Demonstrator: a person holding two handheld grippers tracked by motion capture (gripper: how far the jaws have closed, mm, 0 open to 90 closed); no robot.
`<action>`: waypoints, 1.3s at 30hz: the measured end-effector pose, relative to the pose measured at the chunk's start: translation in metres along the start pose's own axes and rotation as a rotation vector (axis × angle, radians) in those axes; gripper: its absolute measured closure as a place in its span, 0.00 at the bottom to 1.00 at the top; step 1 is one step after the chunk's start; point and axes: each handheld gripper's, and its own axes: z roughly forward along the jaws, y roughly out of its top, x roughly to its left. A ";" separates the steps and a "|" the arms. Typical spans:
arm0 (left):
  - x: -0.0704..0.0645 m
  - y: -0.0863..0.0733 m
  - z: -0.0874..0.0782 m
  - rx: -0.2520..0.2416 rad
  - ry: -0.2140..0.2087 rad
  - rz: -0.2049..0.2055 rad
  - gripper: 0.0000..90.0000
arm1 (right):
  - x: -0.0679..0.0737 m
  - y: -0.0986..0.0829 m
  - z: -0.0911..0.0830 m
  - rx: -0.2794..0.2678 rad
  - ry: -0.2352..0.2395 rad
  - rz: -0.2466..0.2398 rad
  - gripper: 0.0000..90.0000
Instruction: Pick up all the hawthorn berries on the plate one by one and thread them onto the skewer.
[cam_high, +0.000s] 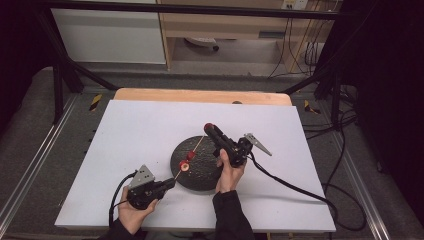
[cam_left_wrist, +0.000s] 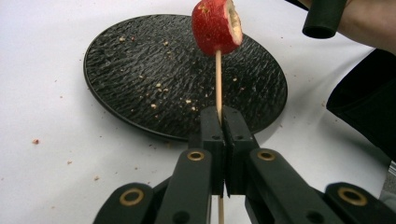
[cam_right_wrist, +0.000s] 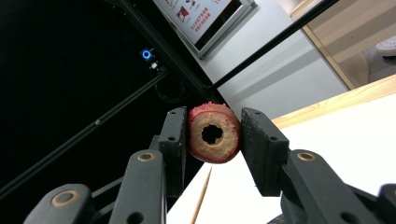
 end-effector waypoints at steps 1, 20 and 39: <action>0.000 0.000 0.000 0.000 -0.001 0.000 0.98 | 0.000 0.000 0.000 -0.006 0.003 0.005 0.70; -0.001 0.001 0.002 -0.005 0.001 0.001 0.98 | -0.002 -0.003 0.002 -0.015 0.006 0.021 0.70; -0.007 0.007 0.008 -0.039 0.012 -0.017 0.98 | -0.001 -0.006 0.001 -0.014 0.029 0.056 0.70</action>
